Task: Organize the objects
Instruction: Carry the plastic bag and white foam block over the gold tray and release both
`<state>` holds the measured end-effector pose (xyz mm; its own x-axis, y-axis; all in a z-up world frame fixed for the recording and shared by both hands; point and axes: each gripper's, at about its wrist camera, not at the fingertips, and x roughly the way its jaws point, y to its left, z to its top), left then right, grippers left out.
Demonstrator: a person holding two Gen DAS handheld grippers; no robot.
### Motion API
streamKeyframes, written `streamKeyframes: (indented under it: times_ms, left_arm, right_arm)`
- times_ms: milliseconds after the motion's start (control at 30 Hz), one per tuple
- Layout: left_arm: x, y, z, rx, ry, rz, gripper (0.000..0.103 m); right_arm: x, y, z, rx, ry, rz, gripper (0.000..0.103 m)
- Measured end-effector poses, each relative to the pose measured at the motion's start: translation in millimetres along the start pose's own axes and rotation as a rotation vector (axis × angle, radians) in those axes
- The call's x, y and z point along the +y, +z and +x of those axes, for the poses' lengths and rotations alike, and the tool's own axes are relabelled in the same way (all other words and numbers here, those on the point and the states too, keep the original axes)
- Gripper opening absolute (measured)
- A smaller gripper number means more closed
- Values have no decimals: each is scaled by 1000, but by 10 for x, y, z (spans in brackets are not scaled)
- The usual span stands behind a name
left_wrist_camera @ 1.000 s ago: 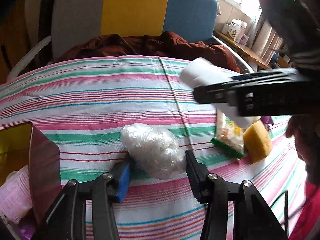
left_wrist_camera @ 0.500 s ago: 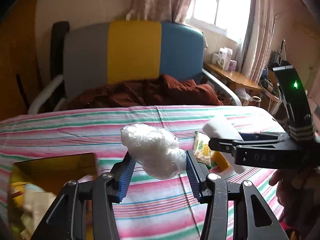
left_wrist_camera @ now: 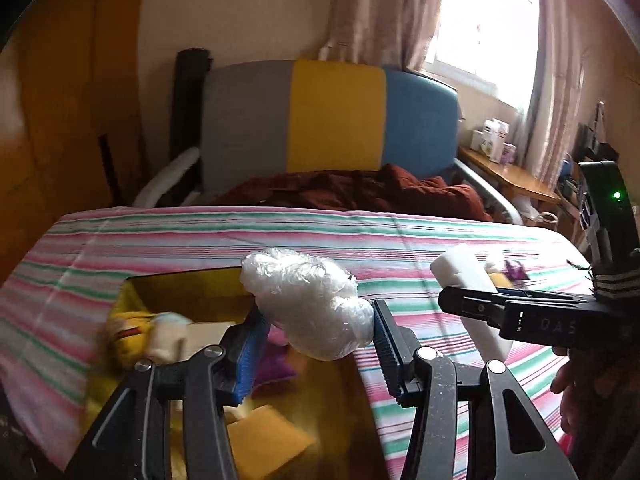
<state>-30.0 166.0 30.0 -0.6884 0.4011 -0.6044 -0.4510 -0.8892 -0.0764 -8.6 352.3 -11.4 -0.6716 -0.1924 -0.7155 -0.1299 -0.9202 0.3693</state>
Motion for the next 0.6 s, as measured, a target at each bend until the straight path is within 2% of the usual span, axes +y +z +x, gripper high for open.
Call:
streamKeyframes:
  times_ms: [300,600]
  left_arm:
    - [488,-176,-110,-4,62,-68,52]
    - [801,-326,-68,25,69,-140,52]
  right_arm:
    - [557,-116,249,34,48,-46,61]
    - [798,-154,378,48,57,-54,61]
